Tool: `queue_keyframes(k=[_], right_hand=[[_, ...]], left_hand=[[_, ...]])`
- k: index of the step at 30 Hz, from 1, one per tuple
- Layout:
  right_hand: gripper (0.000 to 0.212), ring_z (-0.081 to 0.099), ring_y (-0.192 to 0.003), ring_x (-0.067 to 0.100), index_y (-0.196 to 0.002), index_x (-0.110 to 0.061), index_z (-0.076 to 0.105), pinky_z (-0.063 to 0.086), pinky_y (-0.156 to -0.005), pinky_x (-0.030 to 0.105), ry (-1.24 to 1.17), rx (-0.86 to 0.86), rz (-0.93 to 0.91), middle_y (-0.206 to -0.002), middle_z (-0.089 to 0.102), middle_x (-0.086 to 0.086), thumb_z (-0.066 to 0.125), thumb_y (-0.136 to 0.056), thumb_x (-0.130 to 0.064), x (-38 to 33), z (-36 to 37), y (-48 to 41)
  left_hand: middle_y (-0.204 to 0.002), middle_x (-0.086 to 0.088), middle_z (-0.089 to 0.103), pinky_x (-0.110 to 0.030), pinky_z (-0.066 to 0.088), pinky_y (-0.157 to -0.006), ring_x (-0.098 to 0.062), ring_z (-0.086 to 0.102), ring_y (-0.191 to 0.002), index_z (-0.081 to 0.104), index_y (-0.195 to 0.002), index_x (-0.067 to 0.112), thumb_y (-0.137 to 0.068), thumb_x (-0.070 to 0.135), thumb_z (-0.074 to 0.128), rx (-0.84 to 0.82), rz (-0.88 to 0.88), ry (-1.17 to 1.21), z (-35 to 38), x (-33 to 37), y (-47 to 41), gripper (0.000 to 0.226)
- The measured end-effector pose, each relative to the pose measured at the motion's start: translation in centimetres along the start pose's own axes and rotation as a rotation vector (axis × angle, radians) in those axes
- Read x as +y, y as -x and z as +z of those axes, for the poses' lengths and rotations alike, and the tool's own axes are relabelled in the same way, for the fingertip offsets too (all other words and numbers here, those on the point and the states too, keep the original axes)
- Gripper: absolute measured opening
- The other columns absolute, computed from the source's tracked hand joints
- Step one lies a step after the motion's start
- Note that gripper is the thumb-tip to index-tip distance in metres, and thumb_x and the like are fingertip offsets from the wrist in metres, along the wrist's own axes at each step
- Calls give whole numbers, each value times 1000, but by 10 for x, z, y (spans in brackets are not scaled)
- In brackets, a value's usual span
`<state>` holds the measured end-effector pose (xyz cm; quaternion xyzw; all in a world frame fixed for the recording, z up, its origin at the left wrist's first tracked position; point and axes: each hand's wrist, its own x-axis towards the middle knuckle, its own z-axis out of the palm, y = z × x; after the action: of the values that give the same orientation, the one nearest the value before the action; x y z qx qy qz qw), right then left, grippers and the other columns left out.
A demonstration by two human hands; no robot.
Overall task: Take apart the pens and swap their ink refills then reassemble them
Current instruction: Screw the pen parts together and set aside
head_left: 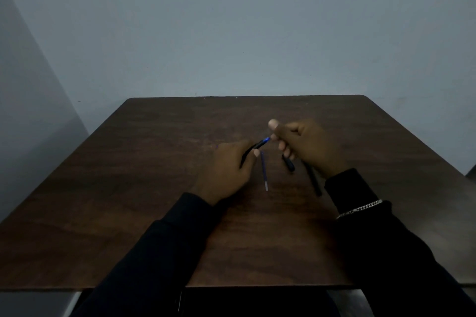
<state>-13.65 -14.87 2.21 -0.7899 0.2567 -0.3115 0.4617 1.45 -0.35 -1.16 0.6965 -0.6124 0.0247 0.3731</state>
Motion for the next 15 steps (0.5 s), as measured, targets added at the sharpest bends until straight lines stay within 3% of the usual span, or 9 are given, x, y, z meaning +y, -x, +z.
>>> queue_keyframes(k=[3, 5, 10, 15], right_hand=[[60, 60, -46, 12, -70, -12, 74, 47, -44, 27, 118, -114, -60, -54, 63, 0, 62, -90, -67, 1, 7, 3], [55, 58, -44, 13, -68, -13, 72, 46, -43, 31, 136, -146, -75, -52, 61, 1, 62, -94, -61, 2, 9, 4], [47, 51, -40, 8, -63, -16, 69, 40, -42, 17, 31, -57, -101, -48, 56, -4, 65, -98, -47, 4, 7, 1], [44, 53, -44, 9, -67, -14, 73, 41, -41, 19, -14, -78, -112, -51, 58, -4, 66, -97, -46, 8, 7, 0]], left_hand=[[-89, 5, 73, -22, 46, -65, -4, 61, -72, 73, -115, 14, -105, 22, 57, -3, 77, -9, 0, -1, 0, 20], [-98, 5, 76, -14, 45, -69, -1, 61, -78, 71, -125, 15, -105, 22, 59, 1, 108, -7, -1, -2, 0, 25], [-71, 20, 53, -14, 30, -57, 4, 49, -60, 70, -102, 16, -106, 28, 61, 52, 63, -47, -1, 0, -1, 16], [-69, 10, 56, -32, 42, -53, -7, 53, -58, 64, -90, 18, -109, 31, 54, 38, 83, 3, -2, 0, 1, 25]])
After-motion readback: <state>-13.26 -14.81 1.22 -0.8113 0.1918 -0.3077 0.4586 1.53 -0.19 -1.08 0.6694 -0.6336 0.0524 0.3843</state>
